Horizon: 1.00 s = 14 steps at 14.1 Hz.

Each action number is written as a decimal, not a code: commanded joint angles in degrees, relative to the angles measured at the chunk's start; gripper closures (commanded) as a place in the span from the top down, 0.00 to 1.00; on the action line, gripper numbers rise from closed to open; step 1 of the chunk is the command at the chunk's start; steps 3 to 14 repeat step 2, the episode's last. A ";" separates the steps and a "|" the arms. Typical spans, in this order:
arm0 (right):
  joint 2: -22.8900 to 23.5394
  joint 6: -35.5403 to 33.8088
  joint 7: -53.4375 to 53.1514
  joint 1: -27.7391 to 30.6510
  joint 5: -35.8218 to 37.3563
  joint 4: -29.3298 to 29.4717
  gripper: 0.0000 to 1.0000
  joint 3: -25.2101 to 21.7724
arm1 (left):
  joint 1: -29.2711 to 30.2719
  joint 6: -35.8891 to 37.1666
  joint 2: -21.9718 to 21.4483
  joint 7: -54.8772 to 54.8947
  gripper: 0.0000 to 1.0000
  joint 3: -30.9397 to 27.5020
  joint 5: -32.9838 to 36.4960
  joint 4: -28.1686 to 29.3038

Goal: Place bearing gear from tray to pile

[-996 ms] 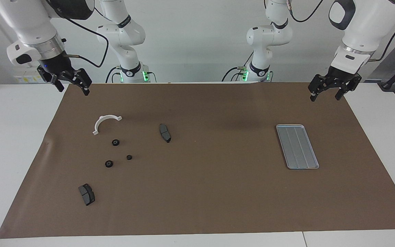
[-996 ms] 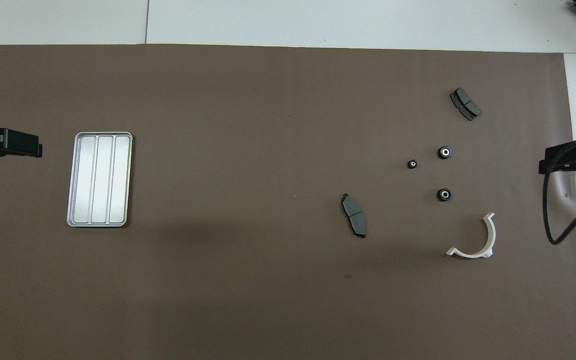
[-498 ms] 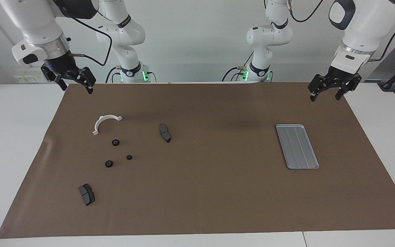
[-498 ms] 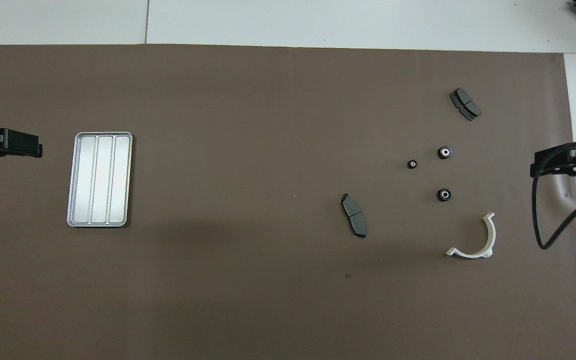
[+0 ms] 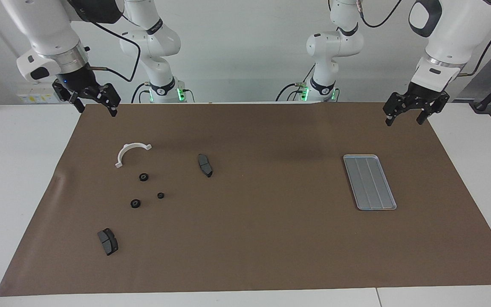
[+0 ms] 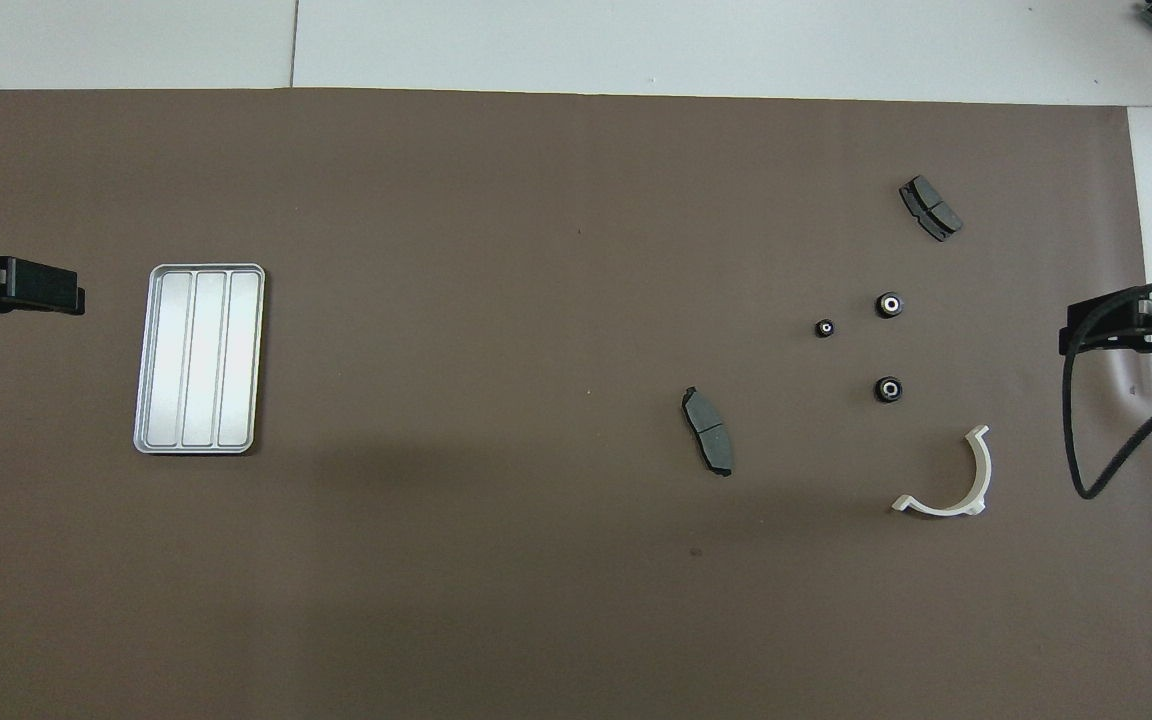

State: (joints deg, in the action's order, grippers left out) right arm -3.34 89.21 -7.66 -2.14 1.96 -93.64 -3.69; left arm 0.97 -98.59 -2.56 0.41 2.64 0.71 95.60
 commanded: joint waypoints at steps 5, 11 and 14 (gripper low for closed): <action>-0.79 -0.88 0.89 -0.05 0.15 -0.49 1.00 -0.09 | -0.27 0.50 -1.48 -0.68 1.00 -0.17 0.52 1.26; -0.79 -0.88 0.89 -0.05 0.15 -0.49 1.00 -0.09 | -0.27 0.50 -1.48 -0.68 1.00 -0.17 0.52 1.26; -0.79 -0.88 0.89 -0.05 0.15 -0.49 1.00 -0.09 | -0.27 0.50 -1.48 -0.68 1.00 -0.17 0.52 1.26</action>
